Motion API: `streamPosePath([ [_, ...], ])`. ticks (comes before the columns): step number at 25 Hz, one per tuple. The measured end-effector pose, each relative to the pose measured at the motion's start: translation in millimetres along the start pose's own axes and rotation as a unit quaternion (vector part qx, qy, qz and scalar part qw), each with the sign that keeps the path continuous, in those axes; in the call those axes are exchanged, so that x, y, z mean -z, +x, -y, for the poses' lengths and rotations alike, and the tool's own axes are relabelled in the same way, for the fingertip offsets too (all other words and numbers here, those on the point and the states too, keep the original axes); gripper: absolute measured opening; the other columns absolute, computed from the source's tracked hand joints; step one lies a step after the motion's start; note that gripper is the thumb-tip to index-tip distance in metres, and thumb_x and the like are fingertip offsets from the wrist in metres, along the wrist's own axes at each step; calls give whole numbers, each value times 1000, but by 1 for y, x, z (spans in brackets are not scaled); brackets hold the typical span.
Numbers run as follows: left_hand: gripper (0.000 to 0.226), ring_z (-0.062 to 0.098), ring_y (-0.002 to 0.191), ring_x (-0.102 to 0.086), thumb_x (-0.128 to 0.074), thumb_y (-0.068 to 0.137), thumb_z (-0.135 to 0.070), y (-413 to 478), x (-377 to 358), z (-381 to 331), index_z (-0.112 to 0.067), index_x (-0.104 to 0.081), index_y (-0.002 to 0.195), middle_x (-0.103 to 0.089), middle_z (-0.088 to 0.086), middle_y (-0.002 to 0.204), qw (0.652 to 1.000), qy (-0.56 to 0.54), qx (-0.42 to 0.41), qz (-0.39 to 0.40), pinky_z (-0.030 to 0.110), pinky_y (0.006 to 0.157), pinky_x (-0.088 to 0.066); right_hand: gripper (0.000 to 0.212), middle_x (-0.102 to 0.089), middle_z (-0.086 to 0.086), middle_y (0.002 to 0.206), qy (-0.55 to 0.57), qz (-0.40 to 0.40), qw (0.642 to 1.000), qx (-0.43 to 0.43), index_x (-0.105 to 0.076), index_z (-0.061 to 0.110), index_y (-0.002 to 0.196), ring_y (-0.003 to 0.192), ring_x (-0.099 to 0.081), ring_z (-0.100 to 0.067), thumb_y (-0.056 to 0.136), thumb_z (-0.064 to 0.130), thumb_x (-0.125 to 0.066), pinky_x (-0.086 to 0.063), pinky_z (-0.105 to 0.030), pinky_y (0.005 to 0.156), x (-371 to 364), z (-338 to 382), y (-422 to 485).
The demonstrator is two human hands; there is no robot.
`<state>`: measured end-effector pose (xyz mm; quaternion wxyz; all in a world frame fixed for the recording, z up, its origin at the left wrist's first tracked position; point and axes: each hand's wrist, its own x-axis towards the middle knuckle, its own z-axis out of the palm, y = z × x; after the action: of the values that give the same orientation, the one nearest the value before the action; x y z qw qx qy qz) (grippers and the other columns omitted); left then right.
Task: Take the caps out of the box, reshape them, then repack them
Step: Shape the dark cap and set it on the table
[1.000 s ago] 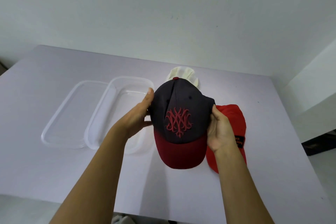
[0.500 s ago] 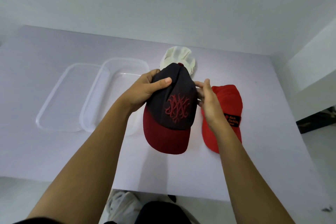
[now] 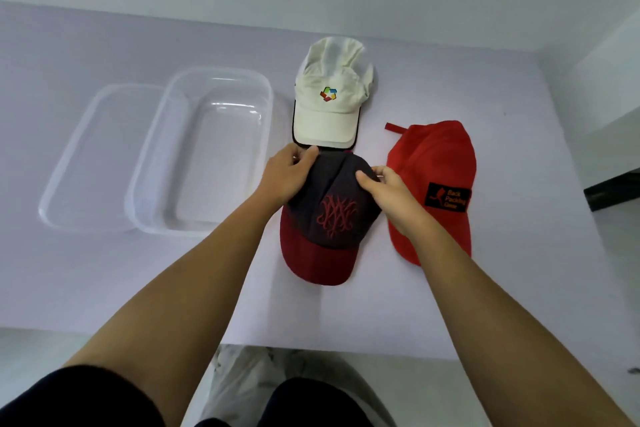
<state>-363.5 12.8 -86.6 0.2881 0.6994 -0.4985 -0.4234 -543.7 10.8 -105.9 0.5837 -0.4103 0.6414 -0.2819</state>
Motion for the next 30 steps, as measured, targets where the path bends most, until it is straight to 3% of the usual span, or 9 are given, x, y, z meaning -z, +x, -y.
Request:
streamPosePath([
  [4,39,19,65,-42,-39,98,-34,11,-7,21,-5,-46,74,-45,3,64,995,95,13,-10,30,56,-31,58,-61,-3,113,-106,-12,994,11,-56,15,113,101,-60,-16,75,59,-59,-49,-32,91,4,-10,11],
  [8,30,11,64,-43,-35,99,-28,16,-9,25,-6,-52,86,-49,-2,72,998,50,43,-14,27,62,-35,40,-53,1,83,-204,27,978,33,-57,9,90,83,-49,-16,96,44,-39,-37,-29,68,3,-14,10],
  [11,26,9,69,-42,-28,100,-28,16,-14,23,-10,-47,94,-48,-5,78,998,-5,64,2,23,60,-35,28,-51,3,91,-125,33,992,3,-48,15,99,89,-49,-15,98,40,-36,-38,-29,75,-4,-19,14],
  [16,31,14,89,-49,-33,98,-37,20,-17,20,-14,-50,108,-53,-4,97,995,-33,89,45,27,77,-37,19,-56,-1,92,-6,24,1000,-4,-51,25,82,89,-52,-16,95,37,-44,-44,-38,84,-3,-30,24],
  [19,38,19,95,-53,-39,94,-41,26,-16,21,-10,-57,108,-57,2,103,993,-17,98,67,30,81,-39,16,-59,-2,92,-6,8,1000,-14,-52,22,81,88,-55,-17,90,36,-55,-45,-34,81,2,-29,28],
  [22,34,32,104,-55,-35,88,-44,30,-18,22,-16,-54,83,-59,14,109,992,17,106,64,43,91,-42,38,-63,-1,113,4,18,998,-55,-57,21,104,105,-59,-17,77,47,-62,-46,-37,99,2,-26,30],
  [26,27,30,112,-49,-29,92,-40,29,-19,18,-19,-46,99,-52,3,107,991,13,110,74,49,102,-38,60,-46,-1,136,-93,36,993,-60,-48,17,134,128,-42,-17,88,56,-42,-31,-37,111,-4,-19,28],
  [28,27,29,115,-46,-27,92,-40,28,-19,18,-21,-44,103,-51,2,112,990,13,114,81,50,104,-35,47,-50,-1,128,-108,31,993,-37,-50,21,128,121,-46,-18,94,50,-35,-36,-34,103,-6,-18,28],
  [30,28,29,118,-44,-27,92,-41,28,-19,18,-22,-43,104,-50,4,118,989,15,116,87,50,105,-34,27,-53,1,105,-78,29,996,-18,-54,28,100,101,-49,-17,95,47,-35,-37,-32,87,-9,-16,28],
])
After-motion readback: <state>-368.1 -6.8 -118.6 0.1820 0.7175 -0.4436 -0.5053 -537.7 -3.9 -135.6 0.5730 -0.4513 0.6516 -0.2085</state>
